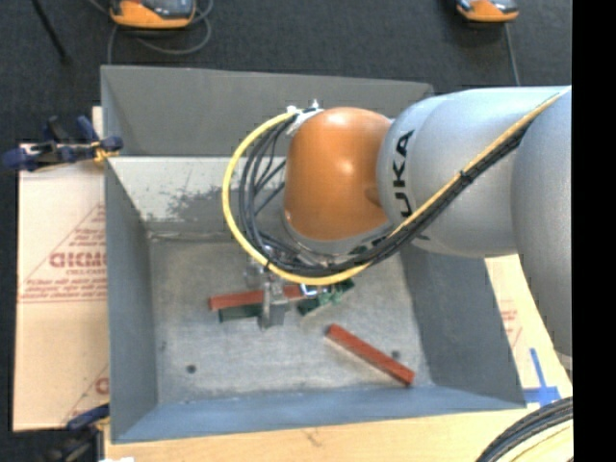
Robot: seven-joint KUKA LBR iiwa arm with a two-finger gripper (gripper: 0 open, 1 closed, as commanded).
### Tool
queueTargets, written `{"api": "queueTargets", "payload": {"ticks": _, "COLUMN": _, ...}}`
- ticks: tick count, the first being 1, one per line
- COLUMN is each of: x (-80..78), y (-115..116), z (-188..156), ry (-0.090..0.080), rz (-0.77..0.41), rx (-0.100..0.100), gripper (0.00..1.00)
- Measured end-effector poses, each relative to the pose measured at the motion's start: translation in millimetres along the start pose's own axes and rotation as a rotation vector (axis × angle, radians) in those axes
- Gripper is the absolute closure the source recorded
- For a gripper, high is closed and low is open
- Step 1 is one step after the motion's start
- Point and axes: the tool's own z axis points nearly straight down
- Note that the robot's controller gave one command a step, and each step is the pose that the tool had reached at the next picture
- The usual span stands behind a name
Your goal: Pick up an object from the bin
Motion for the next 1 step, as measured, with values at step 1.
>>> {"api": "queueTargets", "payload": {"ticks": 1, "x": -19.3, "y": -30.5, "z": -46.0, "ry": -0.012, "rz": -0.004, "rx": 0.002, "gripper": 1.0}}
